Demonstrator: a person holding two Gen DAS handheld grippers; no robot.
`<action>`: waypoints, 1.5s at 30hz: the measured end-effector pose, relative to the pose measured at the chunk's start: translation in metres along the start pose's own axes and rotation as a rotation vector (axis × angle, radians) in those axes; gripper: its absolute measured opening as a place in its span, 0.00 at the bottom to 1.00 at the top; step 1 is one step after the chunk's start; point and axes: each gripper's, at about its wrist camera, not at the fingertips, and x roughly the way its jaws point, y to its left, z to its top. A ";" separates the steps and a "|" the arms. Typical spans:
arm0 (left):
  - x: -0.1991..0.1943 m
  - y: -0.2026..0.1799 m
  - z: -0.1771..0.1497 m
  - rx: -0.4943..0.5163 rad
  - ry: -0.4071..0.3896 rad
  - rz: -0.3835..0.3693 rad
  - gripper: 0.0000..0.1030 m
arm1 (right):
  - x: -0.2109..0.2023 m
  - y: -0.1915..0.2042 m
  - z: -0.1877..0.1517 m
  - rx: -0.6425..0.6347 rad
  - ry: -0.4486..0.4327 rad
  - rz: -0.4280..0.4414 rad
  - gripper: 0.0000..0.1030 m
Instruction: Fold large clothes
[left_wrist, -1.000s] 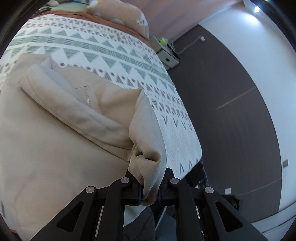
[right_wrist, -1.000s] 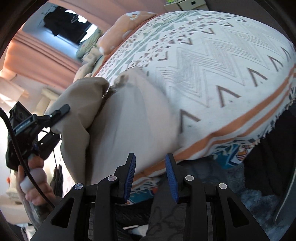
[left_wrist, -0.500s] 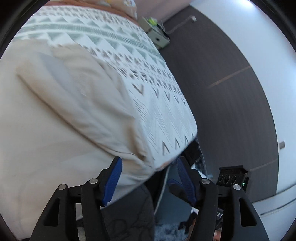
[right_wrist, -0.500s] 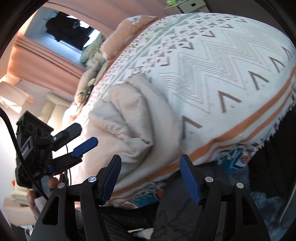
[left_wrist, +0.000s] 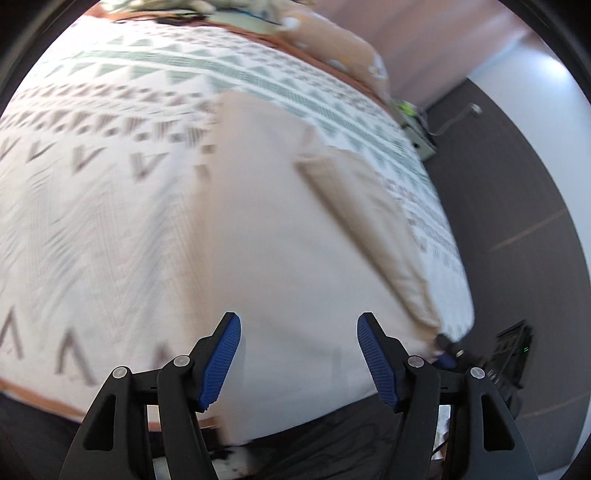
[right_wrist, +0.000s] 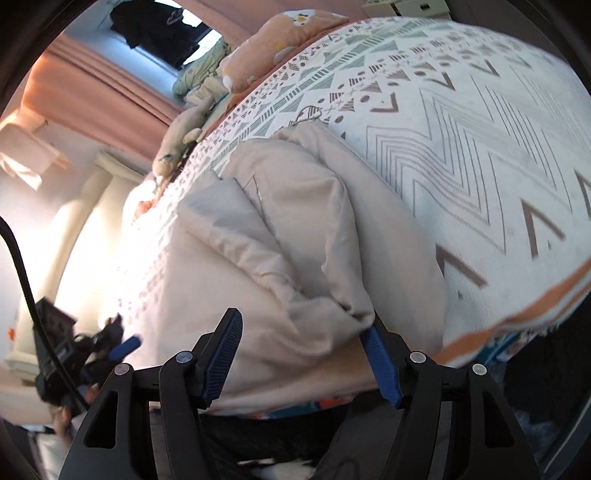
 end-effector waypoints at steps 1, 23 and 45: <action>-0.001 0.007 -0.002 -0.016 -0.003 0.012 0.65 | 0.003 0.002 0.002 -0.008 -0.001 -0.010 0.64; 0.007 0.048 -0.028 -0.088 0.042 -0.002 0.65 | -0.052 0.019 0.021 -0.039 -0.161 0.044 0.14; 0.052 0.034 -0.021 -0.070 0.121 -0.086 0.58 | -0.040 -0.022 0.020 -0.048 -0.112 -0.202 0.56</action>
